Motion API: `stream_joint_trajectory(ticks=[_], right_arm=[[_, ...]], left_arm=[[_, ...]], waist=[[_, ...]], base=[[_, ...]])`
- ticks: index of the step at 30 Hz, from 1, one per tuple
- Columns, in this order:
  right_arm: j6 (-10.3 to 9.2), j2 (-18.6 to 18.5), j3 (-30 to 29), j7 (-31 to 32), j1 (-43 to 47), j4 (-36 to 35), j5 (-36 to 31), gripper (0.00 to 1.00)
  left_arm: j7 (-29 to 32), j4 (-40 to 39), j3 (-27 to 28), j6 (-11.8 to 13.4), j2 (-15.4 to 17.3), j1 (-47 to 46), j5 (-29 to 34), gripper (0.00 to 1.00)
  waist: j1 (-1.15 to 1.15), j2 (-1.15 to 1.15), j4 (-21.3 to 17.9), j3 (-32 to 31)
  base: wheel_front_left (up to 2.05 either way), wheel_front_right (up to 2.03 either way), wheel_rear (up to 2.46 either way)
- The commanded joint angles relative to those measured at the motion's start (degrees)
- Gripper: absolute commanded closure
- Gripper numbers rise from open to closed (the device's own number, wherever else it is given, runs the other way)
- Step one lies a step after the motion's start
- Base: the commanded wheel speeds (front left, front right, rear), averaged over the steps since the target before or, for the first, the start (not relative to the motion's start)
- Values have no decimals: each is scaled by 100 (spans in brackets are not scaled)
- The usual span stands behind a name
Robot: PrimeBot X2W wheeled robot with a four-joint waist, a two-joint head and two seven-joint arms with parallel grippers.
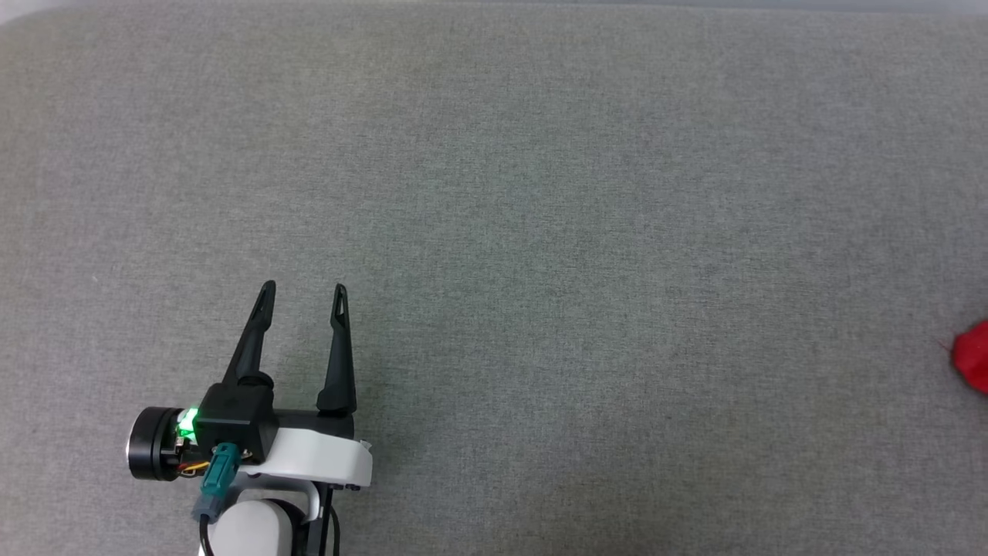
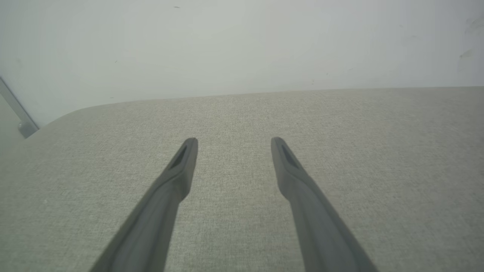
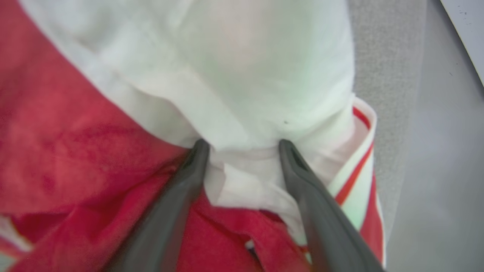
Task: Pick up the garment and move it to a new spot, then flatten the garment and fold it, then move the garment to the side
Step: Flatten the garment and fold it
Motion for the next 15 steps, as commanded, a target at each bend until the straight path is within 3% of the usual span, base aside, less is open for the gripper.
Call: stream_joint_trajectory(ticks=[1, 7, 15], right_arm=[[10, 403, 331, -81, 200, 249, 126, 100], [7, 223, 96, -862, 59, 172, 179, 100], [-2, 14, -690, -2085, -32, -394, 179, 100]], left_arm=[[-28, -3, 28, 23, -6, -15, 20, 0], [-27, 38, 39, 12, -6, 41, 31, 0], [-27, 95, 126, -9, 23, 236, -2, 0]], waist=[[0, 0, -39, -26], [0, 0, -119, -182], [0, 0, -248, -619]], base=[[0, 0, 0], [0, 0, 0], [0, 0, 0]])
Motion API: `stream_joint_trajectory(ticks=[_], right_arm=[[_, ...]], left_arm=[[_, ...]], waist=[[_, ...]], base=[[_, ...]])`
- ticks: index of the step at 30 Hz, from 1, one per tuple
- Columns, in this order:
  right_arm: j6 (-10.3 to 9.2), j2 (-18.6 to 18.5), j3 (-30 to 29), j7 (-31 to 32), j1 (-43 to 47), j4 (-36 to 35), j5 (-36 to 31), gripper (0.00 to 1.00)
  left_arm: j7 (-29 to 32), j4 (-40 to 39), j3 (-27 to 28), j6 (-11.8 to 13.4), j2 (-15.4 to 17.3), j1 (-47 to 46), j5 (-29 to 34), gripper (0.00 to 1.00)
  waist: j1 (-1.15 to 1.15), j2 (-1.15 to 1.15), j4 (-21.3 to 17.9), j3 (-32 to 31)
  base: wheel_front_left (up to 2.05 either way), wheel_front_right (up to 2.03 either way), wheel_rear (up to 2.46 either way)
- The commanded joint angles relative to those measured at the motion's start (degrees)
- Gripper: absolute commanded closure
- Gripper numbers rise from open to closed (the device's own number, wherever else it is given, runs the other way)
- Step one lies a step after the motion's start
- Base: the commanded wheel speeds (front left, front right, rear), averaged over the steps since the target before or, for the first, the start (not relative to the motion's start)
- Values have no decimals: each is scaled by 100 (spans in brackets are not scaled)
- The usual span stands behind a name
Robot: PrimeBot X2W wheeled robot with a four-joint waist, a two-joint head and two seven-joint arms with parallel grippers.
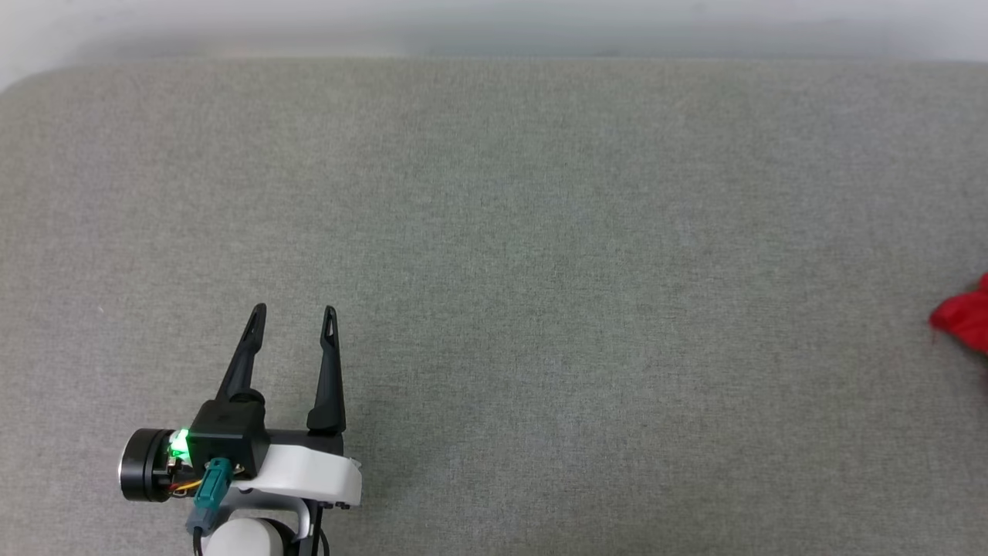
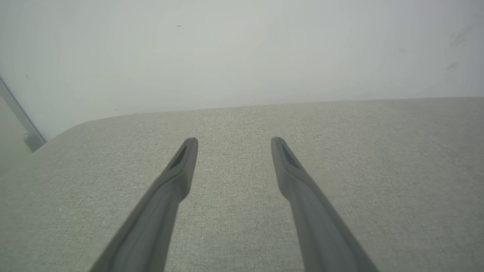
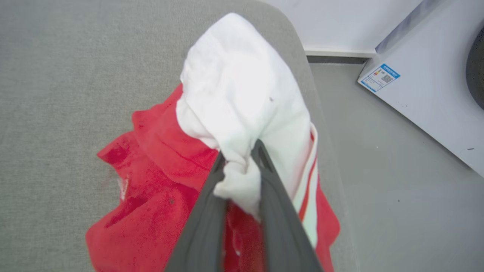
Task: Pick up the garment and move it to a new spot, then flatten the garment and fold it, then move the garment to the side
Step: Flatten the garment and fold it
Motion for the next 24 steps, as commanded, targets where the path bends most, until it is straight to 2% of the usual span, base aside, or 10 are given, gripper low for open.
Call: stream_joint_trajectory(ticks=[1, 8, 12, 18, 24], right_arm=[[-8, -59, -105, -127, -56, -163, -16, 100], [-8, -123, -431, -337, -355, -1116, -232, 100], [-7, 63, -437, -308, -663, -1747, -589, 100], [-7, 641, 432, 13, -1186, -2435, -1092, 100], [-8, 1212, 1884, 27, -1615, -2234, -1173, 100]], left_arm=[[-26, -1, 16, -10, 17, 75, -4, 0], [-26, -6, -55, -26, 10, 172, -12, 0], [-26, -11, -64, -1, 4, 234, -52, 0], [-26, -8, -99, 37, -3, 240, -100, 0], [-26, 26, -154, 47, -9, 140, -145, 0]], waist=[[0, 0, -47, -144], [0, 0, 56, -357], [0, 0, 177, -394], [0, 0, 372, -375], [0, 0, 557, -297]], base=[[0, 0, 0], [0, 0, 0], [0, 0, 0], [0, 0, 0], [0, 0, 0]])
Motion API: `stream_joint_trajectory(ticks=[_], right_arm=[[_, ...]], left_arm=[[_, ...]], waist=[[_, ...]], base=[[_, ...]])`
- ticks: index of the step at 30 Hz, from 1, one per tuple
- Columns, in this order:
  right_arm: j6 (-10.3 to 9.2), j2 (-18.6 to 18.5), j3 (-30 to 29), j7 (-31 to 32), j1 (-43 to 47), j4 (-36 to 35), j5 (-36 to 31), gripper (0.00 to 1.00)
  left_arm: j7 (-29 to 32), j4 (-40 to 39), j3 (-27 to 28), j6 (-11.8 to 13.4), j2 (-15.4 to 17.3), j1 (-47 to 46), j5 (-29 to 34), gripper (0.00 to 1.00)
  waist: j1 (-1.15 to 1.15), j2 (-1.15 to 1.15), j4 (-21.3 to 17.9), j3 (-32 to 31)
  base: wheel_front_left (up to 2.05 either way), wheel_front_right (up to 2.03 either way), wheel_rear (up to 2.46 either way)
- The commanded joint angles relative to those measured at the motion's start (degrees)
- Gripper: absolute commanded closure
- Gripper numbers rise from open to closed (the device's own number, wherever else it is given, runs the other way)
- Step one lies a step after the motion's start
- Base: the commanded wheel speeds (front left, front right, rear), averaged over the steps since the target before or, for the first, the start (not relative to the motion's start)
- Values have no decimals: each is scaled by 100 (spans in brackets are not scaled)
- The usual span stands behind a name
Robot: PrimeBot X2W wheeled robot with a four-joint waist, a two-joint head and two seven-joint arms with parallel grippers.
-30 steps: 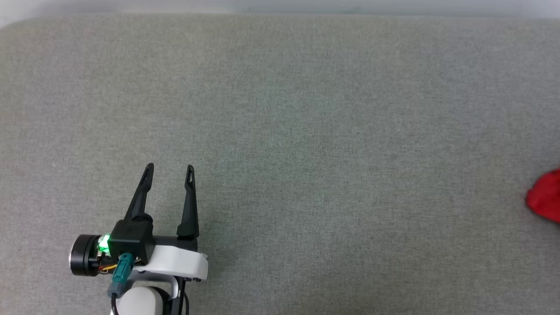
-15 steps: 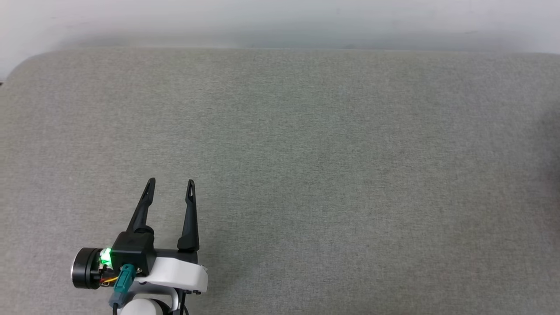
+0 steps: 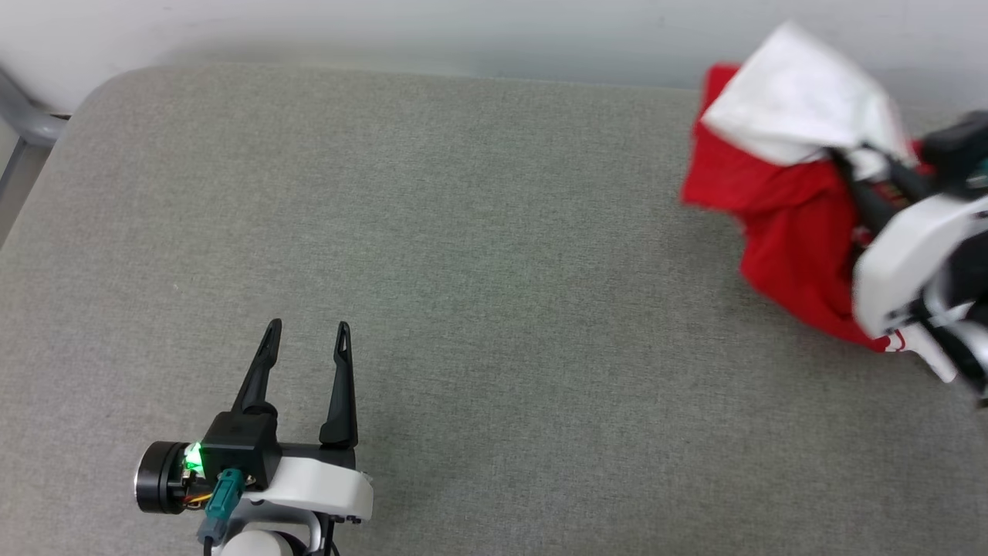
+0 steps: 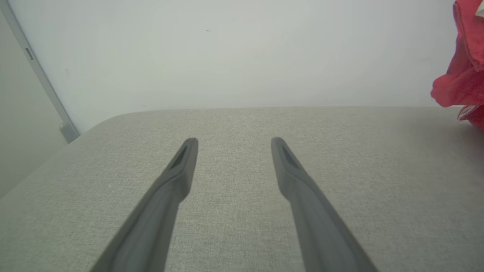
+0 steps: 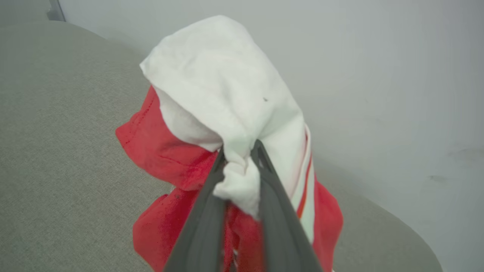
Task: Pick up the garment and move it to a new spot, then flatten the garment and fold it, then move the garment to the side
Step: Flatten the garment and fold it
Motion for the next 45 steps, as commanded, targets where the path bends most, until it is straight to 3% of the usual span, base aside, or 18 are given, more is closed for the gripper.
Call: stream_joint_trajectory(ticks=[1, 16, 20, 25, 27, 28, 29, 30, 34, 41, 42, 45], right_arm=[[-8, 142, 390, -80, -163, 130, 9, 100], [-7, 1296, 3937, -941, -391, 1297, 434, 100], [-6, 1291, 4822, -897, -154, 1489, 577, 100], [-5, 1236, 5358, -961, -107, 1763, 866, 100], [-5, 1257, 5322, -1090, -184, 1809, 965, 100], [-5, 1266, 5263, -1187, -237, 1807, 1000, 45], [-7, 1280, 5161, -1339, -292, 1771, 1013, 0], [-8, 1266, 4857, -1712, -284, 1611, 989, 0], [-8, 1131, 4243, -2054, 20, 1153, 963, 0], [-8, 849, 2538, -2126, 751, 142, 707, 0], [-8, 849, 2538, -2126, 751, 142, 707, 0], [-7, 802, 1635, -2060, 955, -173, 495, 0]], left_arm=[[-26, 5, -11, 29, -3, -43, -37, 0], [-26, 42, -90, 164, -6, -73, -135, 0], [-26, 37, -77, 175, -7, -58, -138, 0], [-26, 34, -57, 185, -7, -36, -144, 0], [-26, 42, -37, 185, -7, -31, -130, 0], [-26, 50, -32, 183, -7, -27, -122, 0], [-26, 55, -24, 180, -7, -17, -113, 0], [-26, 77, 7, 158, -7, 51, -89, 0], [-26, 86, 87, 125, -6, 138, -57, 0], [-26, 55, 183, 68, -6, 296, 17, 0], [-26, 55, 183, 68, -6, 296, 17, 0], [-26, 27, 199, 42, -6, 321, 22, 0]], waist=[[0, 0, 68, 41], [0, 0, 225, 148], [0, 0, 213, 136], [0, 0, 151, 133], [0, 0, 112, 117], [0, 0, 93, 100], [0, 0, 74, 79], [0, 0, 20, -28], [0, 0, -61, -212], [0, 0, -184, -446], [0, 0, -184, -446], [0, 0, -214, -476]], base=[[0, 0, 0], [0, 0, 0], [0, 0, 0], [0, 0, 0], [0, 0, 0], [0, 0, 0], [0, 0, 0], [0, 0, 0], [0, 0, 0], [0, 0, 0], [0, 0, 0], [0, 0, 0]])
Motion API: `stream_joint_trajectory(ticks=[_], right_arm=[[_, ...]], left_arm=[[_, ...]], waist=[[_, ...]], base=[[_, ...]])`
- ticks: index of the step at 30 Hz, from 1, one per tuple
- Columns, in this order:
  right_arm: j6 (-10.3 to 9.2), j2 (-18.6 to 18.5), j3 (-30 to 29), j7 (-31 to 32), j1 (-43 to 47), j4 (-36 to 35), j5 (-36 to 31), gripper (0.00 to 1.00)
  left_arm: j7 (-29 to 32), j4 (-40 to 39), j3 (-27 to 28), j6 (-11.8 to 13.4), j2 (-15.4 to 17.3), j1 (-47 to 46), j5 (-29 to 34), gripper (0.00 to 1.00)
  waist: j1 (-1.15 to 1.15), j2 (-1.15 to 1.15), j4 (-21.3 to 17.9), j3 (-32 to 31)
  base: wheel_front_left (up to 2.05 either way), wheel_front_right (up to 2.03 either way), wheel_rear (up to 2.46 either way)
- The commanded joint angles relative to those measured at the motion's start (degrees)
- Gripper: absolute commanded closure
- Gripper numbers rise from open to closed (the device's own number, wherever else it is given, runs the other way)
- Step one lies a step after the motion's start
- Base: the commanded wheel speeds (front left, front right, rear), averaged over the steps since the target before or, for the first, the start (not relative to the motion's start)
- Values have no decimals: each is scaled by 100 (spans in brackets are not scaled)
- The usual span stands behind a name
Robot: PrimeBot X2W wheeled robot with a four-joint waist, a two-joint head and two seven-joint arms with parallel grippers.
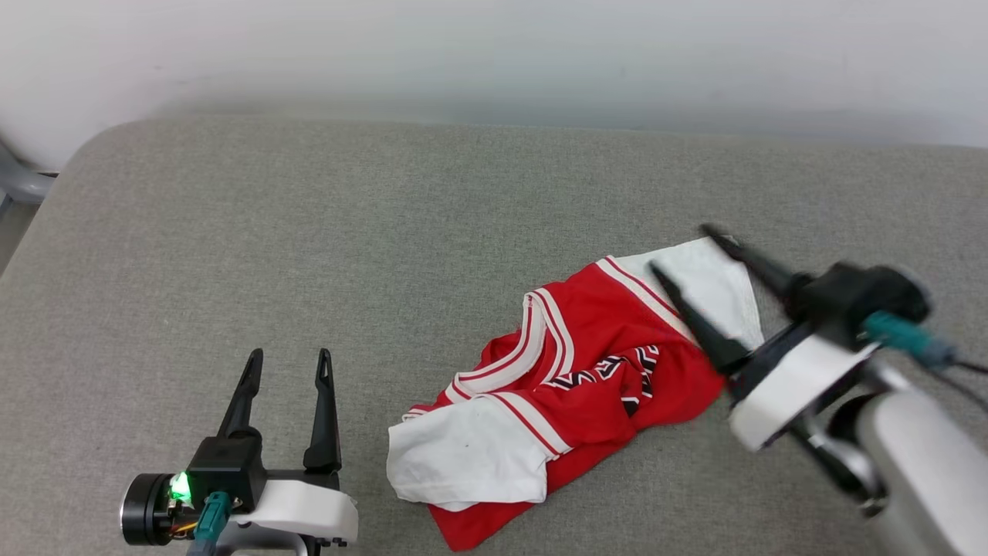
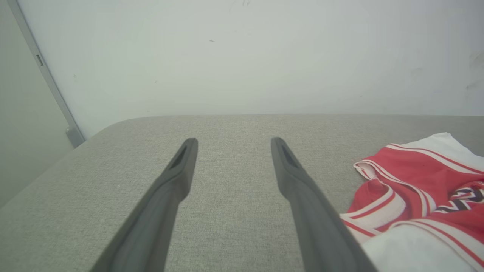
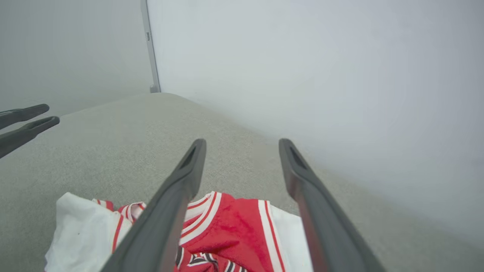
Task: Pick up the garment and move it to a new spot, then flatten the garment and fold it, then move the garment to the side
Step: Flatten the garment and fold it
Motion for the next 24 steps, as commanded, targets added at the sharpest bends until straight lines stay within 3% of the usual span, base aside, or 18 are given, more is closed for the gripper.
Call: stream_joint_trajectory(ticks=[1, 6, 10, 15, 24], right_arm=[[-6, -53, -271, 62, 75, -96, -136, 0], [-7, -273, -1321, 453, -177, -356, -512, 0], [-7, -562, -1621, 1073, -529, -259, -558, 0], [-6, -1098, -1337, 2115, -1191, 189, -186, 0], [-7, -1871, -75, 4540, -2254, 959, 1110, 0]], left_arm=[[-26, -27, 4, -32, -2, 46, 18, 0], [-26, -63, -19, -33, -3, 7, 36, 0], [-26, -132, -66, -18, -2, -72, 58, 0], [-26, -225, -119, 8, -2, -186, 43, 0], [-26, -409, -377, 121, -1, -487, -54, 0]], waist=[[0, 0, -13, -5], [0, 0, -4, 50], [0, 0, 61, 159], [0, 0, 212, 377], [0, 0, 589, 993]], base=[[0, 0, 0], [0, 0, 0], [0, 0, 0], [0, 0, 0], [0, 0, 0]])
